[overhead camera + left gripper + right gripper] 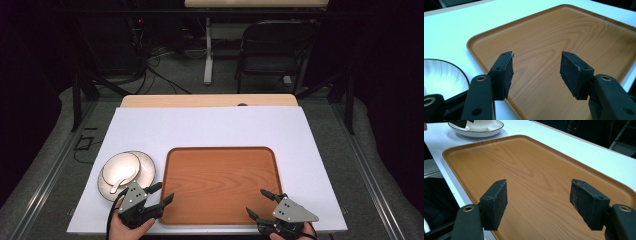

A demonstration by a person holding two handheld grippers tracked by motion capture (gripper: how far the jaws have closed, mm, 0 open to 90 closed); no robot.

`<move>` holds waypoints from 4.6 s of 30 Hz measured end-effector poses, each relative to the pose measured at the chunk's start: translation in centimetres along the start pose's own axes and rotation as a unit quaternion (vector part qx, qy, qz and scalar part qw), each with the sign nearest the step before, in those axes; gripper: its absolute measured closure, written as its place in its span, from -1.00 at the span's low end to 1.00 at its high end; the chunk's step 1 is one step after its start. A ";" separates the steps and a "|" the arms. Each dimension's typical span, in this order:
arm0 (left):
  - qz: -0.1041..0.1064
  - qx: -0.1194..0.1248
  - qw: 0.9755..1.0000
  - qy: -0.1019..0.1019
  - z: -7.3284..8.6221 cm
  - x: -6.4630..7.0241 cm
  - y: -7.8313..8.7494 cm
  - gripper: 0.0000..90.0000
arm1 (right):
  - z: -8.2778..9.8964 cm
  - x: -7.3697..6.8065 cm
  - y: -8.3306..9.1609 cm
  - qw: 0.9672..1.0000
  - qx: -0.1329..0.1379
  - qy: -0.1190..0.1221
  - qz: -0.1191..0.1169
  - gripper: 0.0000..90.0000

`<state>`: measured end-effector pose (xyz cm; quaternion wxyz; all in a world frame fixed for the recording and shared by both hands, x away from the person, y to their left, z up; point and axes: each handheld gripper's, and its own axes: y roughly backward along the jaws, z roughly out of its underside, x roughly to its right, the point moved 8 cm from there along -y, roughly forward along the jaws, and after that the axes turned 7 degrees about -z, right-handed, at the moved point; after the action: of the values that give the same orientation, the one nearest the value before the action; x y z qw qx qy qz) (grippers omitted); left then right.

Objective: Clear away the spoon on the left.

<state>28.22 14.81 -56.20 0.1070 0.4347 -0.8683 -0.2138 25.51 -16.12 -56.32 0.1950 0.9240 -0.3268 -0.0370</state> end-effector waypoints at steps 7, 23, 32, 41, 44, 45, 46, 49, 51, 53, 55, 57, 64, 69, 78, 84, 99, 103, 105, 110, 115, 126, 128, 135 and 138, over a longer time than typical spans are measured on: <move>-0.011 -0.007 1.000 0.016 -0.2 -0.2 0.1 -0.03 | -0.1 -0.1 -0.2 1.000 0.000 0.000 -0.005 -0.35; -0.038 -0.022 0.999 0.013 -0.8 -0.7 0.8 0.12 | -0.1 0.1 0.1 1.000 0.004 -0.005 0.000 -0.34; -0.052 -0.032 0.998 0.025 -1.1 -1.2 1.7 0.32 | 0.0 0.2 0.1 1.000 0.003 -0.008 0.002 -0.34; -0.068 -0.035 0.996 0.033 -1.6 -2.0 2.6 0.50 | 0.0 0.3 0.1 1.000 0.002 -0.012 0.003 -0.34; -0.080 -0.042 0.995 0.042 -1.6 -2.6 3.1 0.62 | 0.0 0.3 0.0 1.000 0.001 -0.011 0.003 -0.34; -0.082 -0.040 0.995 0.044 -1.6 -2.7 3.1 0.66 | 0.0 0.3 0.1 1.000 0.001 -0.011 0.003 -0.34; -0.084 -0.042 0.995 0.046 -1.6 -2.9 3.2 0.68 | 0.0 0.3 0.1 1.000 0.001 -0.012 0.003 -0.34; -0.097 -0.044 0.993 0.051 -1.7 -3.4 3.6 0.76 | 0.0 0.3 0.0 1.000 0.002 -0.012 0.002 -0.34; -0.108 -0.044 0.992 0.054 -1.7 -3.8 3.8 0.83 | 0.0 0.3 0.0 1.000 0.001 -0.012 0.002 -0.34; -0.119 -0.045 0.990 0.056 -1.7 -4.2 4.1 0.91 | 0.0 0.3 0.0 1.000 0.001 -0.012 0.002 -0.34; -0.125 -0.048 0.989 0.057 -1.6 -4.5 4.2 0.98 | 0.0 0.3 0.1 1.000 0.001 -0.013 0.002 -0.34; -0.135 -0.050 0.987 0.065 -1.5 -5.1 4.4 0.99 | 0.0 0.3 0.1 1.000 0.002 -0.012 0.003 -0.34; -0.162 -0.058 0.982 0.077 -1.3 -6.2 4.9 1.00 | 0.0 0.2 0.0 1.000 0.001 -0.010 0.003 -0.34; -0.184 -0.074 0.977 0.085 -1.0 -7.3 5.4 1.00 | 0.1 0.2 0.0 1.000 -0.001 -0.012 0.004 -0.34; -0.191 -0.096 0.973 0.086 0.0 -8.0 5.9 1.00 | 0.1 0.3 0.0 1.000 0.000 -0.014 0.005 -0.34; -0.203 -0.104 0.970 0.088 0.8 -8.7 6.3 1.00 | 0.1 0.3 0.0 1.000 -0.001 -0.014 0.006 -0.34; -0.231 -0.116 0.961 0.096 2.0 -10.6 7.1 1.00 | 0.1 0.2 -0.1 1.000 -0.002 -0.015 0.006 -0.34; -0.237 -0.118 0.959 0.099 2.2 -11.1 7.3 1.00 | 0.1 0.3 -0.1 1.000 -0.003 -0.015 0.006 -0.34; -0.242 -0.118 0.958 0.097 2.2 -11.3 7.4 1.00 | 0.1 0.3 -0.1 1.000 -0.002 -0.015 0.006 -0.34; -0.257 -0.120 0.954 0.097 2.4 -12.3 7.7 1.00 | 0.1 0.3 -0.1 1.000 -0.002 -0.016 0.007 -0.34; -0.271 -0.116 0.951 0.098 2.3 -13.3 7.9 1.00 | 0.1 0.3 -0.1 1.000 -0.003 -0.015 0.007 -0.34; -0.288 -0.114 0.945 0.110 2.1 -15.4 7.6 1.00 | 0.1 0.3 -0.1 1.000 -0.003 -0.014 0.006 -0.34; -0.289 -0.113 0.945 0.108 2.0 -15.4 7.7 1.00 | 0.1 0.2 -0.1 1.000 -0.003 -0.015 0.007 -0.34; -0.296 -0.116 0.941 0.113 2.1 -16.3 7.7 1.00 | 0.1 0.2 -0.1 1.000 -0.003 -0.013 0.005 -0.34; -0.299 -0.116 0.940 0.119 2.3 -16.8 7.4 1.00 | 0.1 0.2 -0.1 1.000 -0.003 -0.013 0.006 -0.34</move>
<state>32.17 32.82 -54.75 0.1900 0.6811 -0.6482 -0.2824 25.73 -16.25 -56.47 0.1939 0.9208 -0.3350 -0.0490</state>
